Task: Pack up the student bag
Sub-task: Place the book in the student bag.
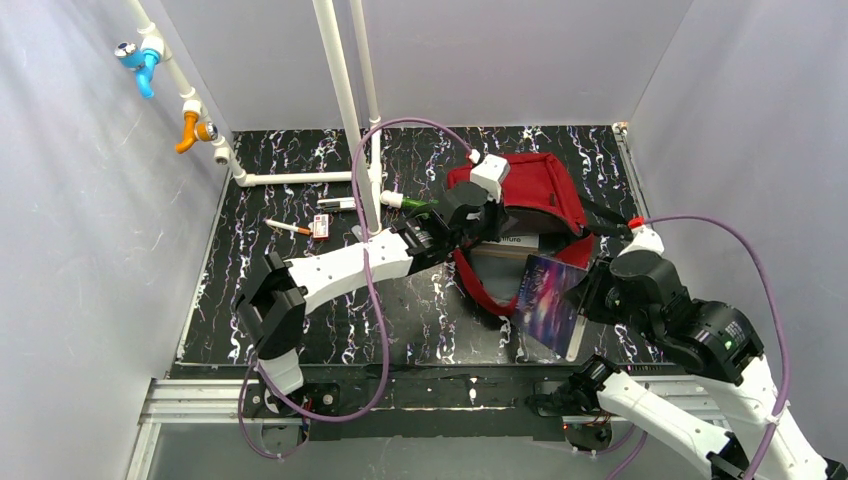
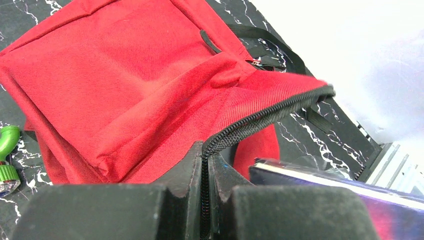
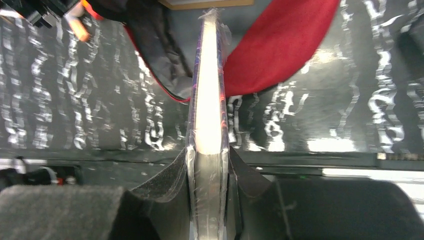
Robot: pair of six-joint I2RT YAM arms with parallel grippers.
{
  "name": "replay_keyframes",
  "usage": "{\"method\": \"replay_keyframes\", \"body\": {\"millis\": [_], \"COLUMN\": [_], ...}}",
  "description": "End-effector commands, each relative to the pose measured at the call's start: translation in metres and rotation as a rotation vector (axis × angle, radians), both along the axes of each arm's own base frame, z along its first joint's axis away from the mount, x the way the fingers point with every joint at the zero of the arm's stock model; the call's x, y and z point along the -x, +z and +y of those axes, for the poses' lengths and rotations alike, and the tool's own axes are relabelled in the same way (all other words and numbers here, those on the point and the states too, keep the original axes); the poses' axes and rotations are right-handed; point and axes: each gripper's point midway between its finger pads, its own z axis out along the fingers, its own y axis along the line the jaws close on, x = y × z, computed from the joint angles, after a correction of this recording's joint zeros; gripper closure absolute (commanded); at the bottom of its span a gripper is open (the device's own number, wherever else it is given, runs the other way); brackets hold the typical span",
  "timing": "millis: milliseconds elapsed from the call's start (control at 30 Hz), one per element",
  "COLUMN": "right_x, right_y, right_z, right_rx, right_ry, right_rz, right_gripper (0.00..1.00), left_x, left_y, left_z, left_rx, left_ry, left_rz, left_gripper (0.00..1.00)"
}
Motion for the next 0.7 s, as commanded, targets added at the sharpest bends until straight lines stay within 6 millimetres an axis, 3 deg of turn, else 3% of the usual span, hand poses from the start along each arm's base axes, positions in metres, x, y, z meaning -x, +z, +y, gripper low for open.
{"method": "replay_keyframes", "body": {"millis": [0, 133, 267, 533, 667], "right_x": [-0.020, -0.034, -0.044, -0.057, -0.065], "right_y": [0.040, 0.044, 0.040, 0.057, 0.049], "right_z": [0.041, 0.046, 0.031, -0.005, -0.001], "right_rx": [-0.451, -0.670, -0.683, -0.817, -0.854], "right_ry": [-0.126, -0.227, -0.346, -0.558, -0.597], "right_rz": [-0.104, -0.180, -0.212, -0.361, -0.349], "right_gripper": [0.99, 0.99, 0.99, 0.99, 0.99], "left_x": [0.013, 0.025, 0.037, 0.057, 0.063], "left_y": [0.071, 0.084, 0.093, 0.094, 0.101], "left_z": [0.011, 0.017, 0.019, 0.012, 0.010], "left_rx": [0.149, 0.186, 0.211, 0.237, 0.262], "left_ry": [-0.017, -0.072, -0.140, -0.249, -0.278], "left_rz": [-0.076, -0.123, -0.169, -0.152, -0.158], "left_gripper": [1.00, 1.00, 1.00, 1.00, 1.00]}}
